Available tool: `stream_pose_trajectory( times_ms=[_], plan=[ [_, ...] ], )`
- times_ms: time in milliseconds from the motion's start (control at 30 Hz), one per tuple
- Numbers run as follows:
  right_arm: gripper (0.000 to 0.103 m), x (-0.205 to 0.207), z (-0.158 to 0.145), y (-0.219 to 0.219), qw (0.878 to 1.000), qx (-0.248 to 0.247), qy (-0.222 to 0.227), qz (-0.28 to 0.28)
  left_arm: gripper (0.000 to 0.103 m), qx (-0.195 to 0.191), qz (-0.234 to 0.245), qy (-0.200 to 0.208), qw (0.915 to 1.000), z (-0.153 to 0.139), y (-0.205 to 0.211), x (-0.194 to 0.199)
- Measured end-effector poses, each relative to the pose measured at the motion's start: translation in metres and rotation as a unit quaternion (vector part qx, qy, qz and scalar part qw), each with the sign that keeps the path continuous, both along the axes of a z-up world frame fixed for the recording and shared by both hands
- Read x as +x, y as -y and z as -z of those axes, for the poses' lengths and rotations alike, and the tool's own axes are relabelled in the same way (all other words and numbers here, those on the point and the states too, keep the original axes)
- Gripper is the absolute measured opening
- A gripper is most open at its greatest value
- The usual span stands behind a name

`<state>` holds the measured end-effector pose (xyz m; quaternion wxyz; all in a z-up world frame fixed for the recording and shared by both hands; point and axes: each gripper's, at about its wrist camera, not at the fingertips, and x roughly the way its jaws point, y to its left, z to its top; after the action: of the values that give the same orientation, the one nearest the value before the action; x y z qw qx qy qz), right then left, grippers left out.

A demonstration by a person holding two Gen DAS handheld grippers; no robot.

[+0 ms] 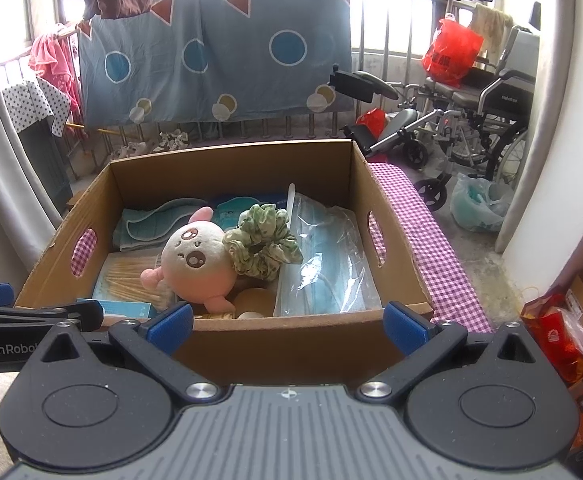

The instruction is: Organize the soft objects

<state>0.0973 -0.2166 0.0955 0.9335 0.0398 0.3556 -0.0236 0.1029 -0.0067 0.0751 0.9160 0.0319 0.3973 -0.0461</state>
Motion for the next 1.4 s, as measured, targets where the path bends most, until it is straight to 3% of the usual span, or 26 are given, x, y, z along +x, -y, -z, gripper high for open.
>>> stream_pose_trajectory(
  times_ms=[1400],
  plan=[
    [0.103, -0.0007, -0.0056, -0.0022, 1.0, -0.004, 0.003, 0.0, 0.102, 0.005, 0.003, 0.001, 1.0, -0.0052, -0.0011, -0.0008]
  ],
)
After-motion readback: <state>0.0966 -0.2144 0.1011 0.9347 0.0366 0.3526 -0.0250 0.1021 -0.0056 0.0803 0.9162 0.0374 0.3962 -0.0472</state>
